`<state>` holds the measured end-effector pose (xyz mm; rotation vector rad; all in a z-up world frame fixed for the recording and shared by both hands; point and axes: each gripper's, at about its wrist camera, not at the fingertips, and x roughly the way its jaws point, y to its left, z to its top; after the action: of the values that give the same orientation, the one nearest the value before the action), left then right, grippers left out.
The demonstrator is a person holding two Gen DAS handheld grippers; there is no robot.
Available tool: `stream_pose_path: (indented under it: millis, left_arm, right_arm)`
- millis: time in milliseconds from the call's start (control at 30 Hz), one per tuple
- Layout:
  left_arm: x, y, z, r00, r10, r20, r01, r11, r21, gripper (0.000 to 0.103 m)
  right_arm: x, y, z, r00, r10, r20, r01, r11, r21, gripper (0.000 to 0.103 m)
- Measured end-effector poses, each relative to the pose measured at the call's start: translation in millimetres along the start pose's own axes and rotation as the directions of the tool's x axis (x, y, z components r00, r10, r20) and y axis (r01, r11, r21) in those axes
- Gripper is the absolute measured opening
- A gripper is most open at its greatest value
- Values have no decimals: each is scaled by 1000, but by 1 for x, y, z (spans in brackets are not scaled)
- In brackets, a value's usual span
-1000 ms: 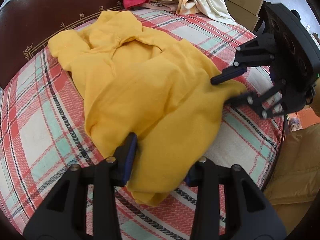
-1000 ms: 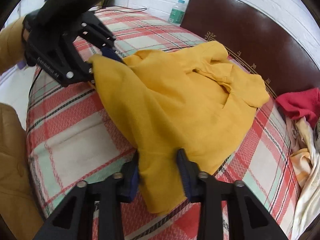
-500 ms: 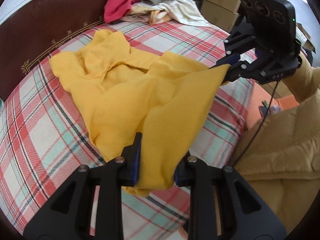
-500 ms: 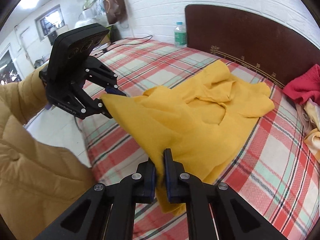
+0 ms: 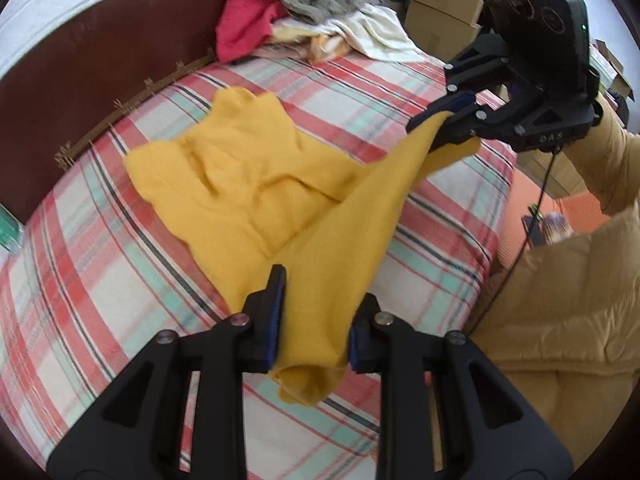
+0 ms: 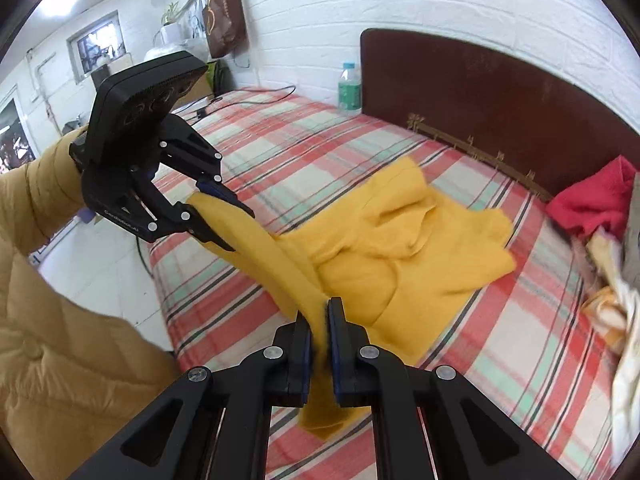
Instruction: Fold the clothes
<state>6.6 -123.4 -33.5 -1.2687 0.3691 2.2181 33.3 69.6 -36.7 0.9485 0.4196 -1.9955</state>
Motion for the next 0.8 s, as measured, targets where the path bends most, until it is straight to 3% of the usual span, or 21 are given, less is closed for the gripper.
stream_pose_path:
  millis: [200, 400, 600, 733, 800]
  left_arm:
    - [3, 36, 53, 999, 35, 9, -35, 999, -6, 28]
    - [27, 73, 91, 999, 39, -9, -39, 998, -49, 28]
    - [72, 109, 100, 998, 46, -52, -53, 986, -157, 28]
    - [94, 136, 99, 999, 32, -42, -42, 963, -267, 29]
    - [99, 149, 98, 999, 41, -35, -50, 945, -324, 38]
  right_arm:
    - [-2, -39, 36, 998, -58, 34, 58, 998, 0, 6]
    - [20, -86, 64, 995, -96, 11, 96, 995, 38, 6]
    - [60, -122, 79, 993, -108, -46, 112, 990, 85, 6]
    - [92, -141, 83, 989, -124, -84, 133, 984, 116, 7]
    - [104, -149, 84, 987, -126, -99, 139, 981, 137, 7]
